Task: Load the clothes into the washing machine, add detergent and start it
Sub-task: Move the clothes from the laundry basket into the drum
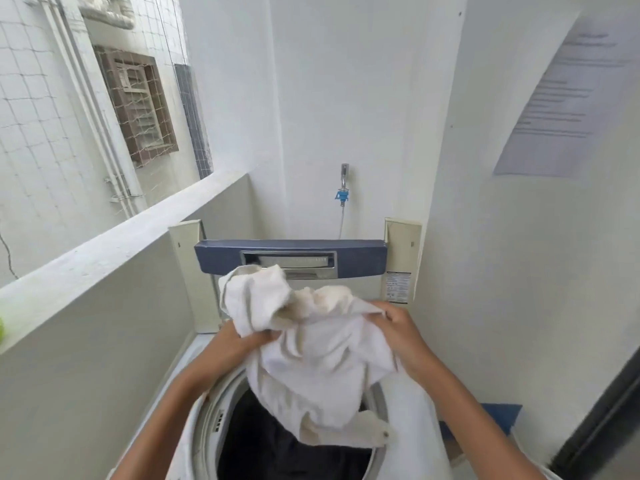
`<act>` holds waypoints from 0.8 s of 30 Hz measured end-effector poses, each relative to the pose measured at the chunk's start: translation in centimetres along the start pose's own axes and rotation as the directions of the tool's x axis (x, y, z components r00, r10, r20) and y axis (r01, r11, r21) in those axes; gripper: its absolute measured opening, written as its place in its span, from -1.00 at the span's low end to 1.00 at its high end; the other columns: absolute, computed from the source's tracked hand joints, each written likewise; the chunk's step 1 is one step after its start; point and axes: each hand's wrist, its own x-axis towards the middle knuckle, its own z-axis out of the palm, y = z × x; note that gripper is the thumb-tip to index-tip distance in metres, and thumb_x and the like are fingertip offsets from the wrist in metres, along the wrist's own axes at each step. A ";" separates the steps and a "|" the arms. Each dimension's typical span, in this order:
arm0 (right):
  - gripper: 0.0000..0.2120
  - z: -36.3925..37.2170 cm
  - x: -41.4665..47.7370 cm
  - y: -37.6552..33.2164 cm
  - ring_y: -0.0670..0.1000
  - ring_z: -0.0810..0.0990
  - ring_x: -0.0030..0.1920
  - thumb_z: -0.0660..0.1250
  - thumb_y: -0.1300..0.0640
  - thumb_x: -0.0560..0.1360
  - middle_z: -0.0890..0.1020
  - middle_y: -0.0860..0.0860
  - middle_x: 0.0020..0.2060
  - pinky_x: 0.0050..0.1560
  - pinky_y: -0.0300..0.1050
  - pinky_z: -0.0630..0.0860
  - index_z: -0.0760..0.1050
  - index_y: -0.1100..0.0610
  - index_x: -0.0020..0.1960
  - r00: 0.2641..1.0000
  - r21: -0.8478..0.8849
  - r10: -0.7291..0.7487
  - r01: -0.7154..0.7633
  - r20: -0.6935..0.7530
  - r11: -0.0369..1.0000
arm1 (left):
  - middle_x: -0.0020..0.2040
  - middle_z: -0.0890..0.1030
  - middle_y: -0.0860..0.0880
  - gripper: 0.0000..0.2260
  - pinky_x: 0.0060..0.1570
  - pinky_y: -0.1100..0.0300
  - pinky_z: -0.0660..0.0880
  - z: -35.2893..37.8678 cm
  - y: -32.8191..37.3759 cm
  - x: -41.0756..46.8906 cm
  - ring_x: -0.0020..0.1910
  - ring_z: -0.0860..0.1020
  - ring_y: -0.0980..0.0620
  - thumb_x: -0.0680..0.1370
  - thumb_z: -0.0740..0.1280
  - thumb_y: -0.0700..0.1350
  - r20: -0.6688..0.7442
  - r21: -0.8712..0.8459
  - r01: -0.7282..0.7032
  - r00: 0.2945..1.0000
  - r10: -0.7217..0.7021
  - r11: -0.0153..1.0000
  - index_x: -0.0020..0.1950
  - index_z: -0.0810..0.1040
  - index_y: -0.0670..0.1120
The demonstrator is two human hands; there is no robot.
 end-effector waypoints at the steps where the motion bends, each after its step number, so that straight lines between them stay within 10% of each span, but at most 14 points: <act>1: -0.72 -0.2 0.4 -0.1 -0.20 0.56 -0.22 0.19 0.36 0.53 0.60 -0.01 -0.16 -0.15 -0.35 0.44 0.54 0.04 -0.14 0.998 0.019 -0.007 0.009 -0.062 1.000 | -0.17 0.62 0.30 -0.74 -0.17 0.46 0.45 -1.2 -0.7 -0.1 -0.16 0.55 0.43 0.42 0.46 -0.09 -0.024 0.039 0.013 1.000 -0.012 0.999 -0.03 0.48 0.21; 5: -0.81 -2.1 1.2 0.4 0.01 0.50 -0.19 0.20 0.29 0.52 0.57 0.05 -0.20 -0.15 -0.11 0.40 0.53 0.09 -0.17 0.955 0.060 0.049 -0.033 -0.292 0.998 | -0.31 0.63 0.17 -0.64 -0.21 0.34 0.42 -5.9 -4.3 -0.2 -0.28 0.53 0.21 0.16 0.46 0.19 0.017 0.196 0.066 0.997 -0.070 0.978 -0.22 0.56 -0.01; 9: -0.93 -3.7 0.8 0.4 0.02 0.36 -0.33 0.21 0.31 0.43 0.44 0.08 -0.29 -0.32 -0.13 0.29 0.43 0.19 -0.19 0.894 0.121 0.088 -0.038 -0.439 0.992 | -0.31 0.56 0.05 -0.74 -0.29 0.30 0.34 -7.9 -7.3 -0.3 -0.28 0.46 0.11 0.33 0.42 0.08 0.023 0.128 0.121 0.992 -0.125 0.984 -0.22 0.51 -0.10; 13: -0.77 -4.1 0.2 0.5 -0.01 0.28 -0.37 0.31 0.28 0.19 0.32 0.02 -0.38 -0.39 -0.19 0.24 0.25 0.11 -0.34 0.879 0.173 0.137 -0.063 -0.456 0.983 | -0.30 0.58 -0.01 -0.87 -0.34 0.26 0.39 -8.3 -10.5 1.1 -0.32 0.52 0.05 0.57 0.27 -0.15 -0.233 0.456 0.144 0.972 -0.038 0.878 -0.13 0.58 -0.08; 20: -0.84 -2.9 0.4 1.7 0.01 0.35 -0.28 0.25 0.26 0.50 0.39 0.07 -0.27 -0.35 -0.16 0.26 0.30 0.11 -0.19 0.937 -0.009 0.041 -0.047 -0.348 0.999 | -0.06 0.57 -0.29 -0.74 -0.15 0.04 0.32 -6.3 -9.7 1.6 -0.07 0.51 -0.25 0.63 0.06 -0.14 -0.557 0.413 0.295 0.830 -0.017 0.861 -0.06 0.46 -0.26; 24: -0.73 -0.8 -0.7 3.2 -0.02 0.54 -0.14 0.15 0.25 0.57 0.54 0.02 0.00 -0.32 -0.17 0.46 0.29 0.01 0.22 0.969 0.083 0.241 -0.244 0.044 0.966 | -0.03 0.49 -0.22 -0.74 -0.08 0.06 0.32 -4.8 -8.3 2.7 -0.07 0.44 -0.12 0.64 0.01 -0.12 -0.596 0.087 0.197 0.796 -0.107 0.976 0.06 0.42 -0.25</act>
